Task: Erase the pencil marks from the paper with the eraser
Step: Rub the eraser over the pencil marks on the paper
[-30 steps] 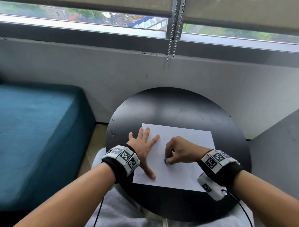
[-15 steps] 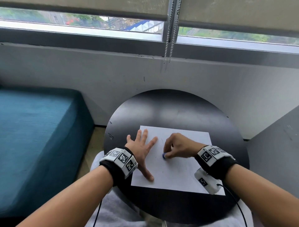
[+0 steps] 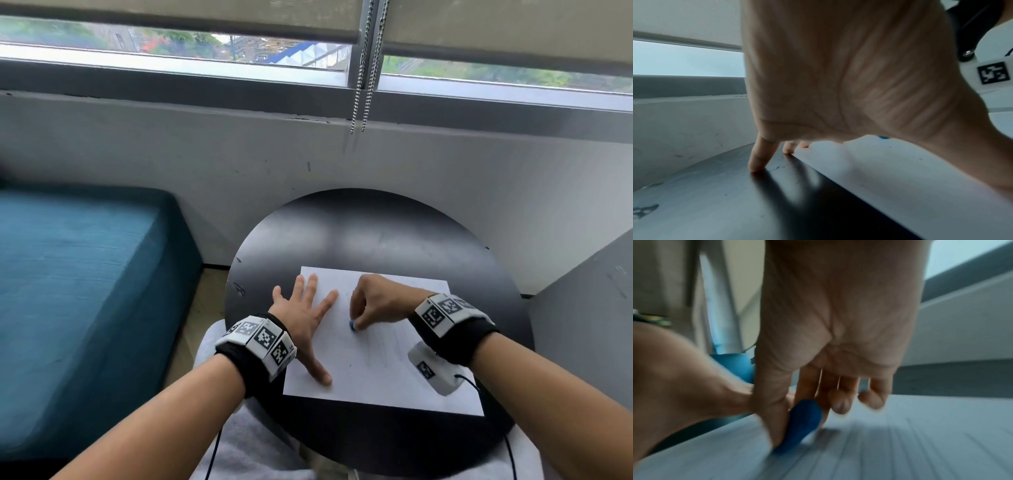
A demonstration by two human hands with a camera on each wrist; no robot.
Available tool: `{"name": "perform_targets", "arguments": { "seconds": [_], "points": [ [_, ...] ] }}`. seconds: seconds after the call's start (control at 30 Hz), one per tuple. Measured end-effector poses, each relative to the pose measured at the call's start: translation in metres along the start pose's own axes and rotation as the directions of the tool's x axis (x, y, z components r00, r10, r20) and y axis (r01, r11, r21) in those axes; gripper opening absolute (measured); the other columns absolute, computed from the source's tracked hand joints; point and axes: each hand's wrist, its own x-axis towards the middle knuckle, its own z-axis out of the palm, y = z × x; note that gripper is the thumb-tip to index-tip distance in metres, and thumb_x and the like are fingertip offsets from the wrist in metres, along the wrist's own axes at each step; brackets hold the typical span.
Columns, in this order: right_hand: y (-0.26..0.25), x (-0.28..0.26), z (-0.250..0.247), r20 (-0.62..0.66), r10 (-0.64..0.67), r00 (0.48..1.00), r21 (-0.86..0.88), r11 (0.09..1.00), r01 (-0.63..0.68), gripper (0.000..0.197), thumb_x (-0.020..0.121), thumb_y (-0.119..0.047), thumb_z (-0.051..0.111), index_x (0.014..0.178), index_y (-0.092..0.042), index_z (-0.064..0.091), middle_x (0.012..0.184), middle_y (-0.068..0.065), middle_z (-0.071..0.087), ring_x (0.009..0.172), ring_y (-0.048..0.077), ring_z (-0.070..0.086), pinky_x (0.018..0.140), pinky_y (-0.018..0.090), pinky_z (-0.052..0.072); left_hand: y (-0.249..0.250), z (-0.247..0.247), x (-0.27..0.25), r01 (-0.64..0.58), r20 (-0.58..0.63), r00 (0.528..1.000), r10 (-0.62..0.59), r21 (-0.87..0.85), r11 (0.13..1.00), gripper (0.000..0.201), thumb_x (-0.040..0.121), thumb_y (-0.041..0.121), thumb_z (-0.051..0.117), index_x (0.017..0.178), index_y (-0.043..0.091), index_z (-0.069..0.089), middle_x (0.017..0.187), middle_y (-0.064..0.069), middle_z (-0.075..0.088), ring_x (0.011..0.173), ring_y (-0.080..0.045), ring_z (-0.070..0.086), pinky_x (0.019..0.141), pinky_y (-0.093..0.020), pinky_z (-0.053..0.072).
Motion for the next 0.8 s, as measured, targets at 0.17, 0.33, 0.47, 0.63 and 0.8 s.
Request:
{"name": "perform_targets", "arguments": {
  "seconds": [0.17,0.33,0.47,0.63,0.8],
  "points": [
    [0.004,0.007,-0.008,0.004,0.03,1.0,-0.007,1.0,-0.03,0.006,0.068,-0.018,0.081,0.071,-0.016,0.077,0.074,0.003,0.073,0.06,0.006,0.058,0.056,0.022,0.045,-0.001,-0.002,0.0,-0.003,0.001,1.0,0.003,-0.007,1.0,0.152,0.049,0.081,0.077,0.155,0.029,-0.02,0.16,-0.016,-0.025,0.148,-0.037,-0.022,0.114,-0.069,0.004],
    [0.002,0.002,-0.003,0.047,0.035,0.998,-0.009,0.999,-0.034,0.006,0.069,-0.016,0.079,0.072,-0.013,0.076,0.073,0.004,0.073,0.058,0.005,0.055,0.052,0.017,0.041,-0.001,0.001,0.001,-0.006,-0.005,1.0,0.006,-0.004,1.0,0.152,0.049,0.081,0.076,0.155,0.029,-0.02,0.16,-0.016,-0.025,0.148,-0.037,-0.022,0.114,-0.069,0.004],
    [0.004,0.012,-0.011,0.025,0.033,0.999,-0.005,0.999,-0.033,0.009,0.069,-0.018,0.081,0.076,-0.014,0.078,0.077,0.004,0.074,0.061,0.005,0.058,0.055,0.017,0.042,-0.002,0.0,0.001,-0.01,-0.006,1.0,0.01,-0.005,1.0,0.152,0.049,0.081,0.076,0.155,0.029,-0.02,0.16,-0.017,-0.025,0.148,-0.037,-0.022,0.114,-0.069,0.004],
    [0.013,0.025,-0.016,-0.147,0.039,0.988,0.071,0.997,-0.028,0.007,0.072,-0.014,0.079,0.077,-0.008,0.078,0.07,0.003,0.069,0.054,0.002,0.051,0.052,0.015,0.037,-0.001,0.0,0.001,-0.013,-0.005,1.0,0.013,0.002,1.0,0.152,0.05,0.082,0.075,0.155,0.028,-0.02,0.16,-0.017,-0.025,0.148,-0.037,-0.023,0.114,-0.07,0.003],
    [0.009,0.022,-0.02,0.031,0.038,0.999,-0.013,0.999,-0.037,0.008,0.071,-0.018,0.08,0.077,-0.014,0.077,0.077,0.004,0.074,0.059,0.003,0.058,0.052,0.014,0.04,0.0,-0.001,0.0,-0.009,0.001,1.0,0.009,0.0,1.0,0.151,0.051,0.08,0.076,0.155,0.028,-0.021,0.16,-0.017,-0.025,0.147,-0.037,-0.023,0.114,-0.07,0.003]
  ]
}}
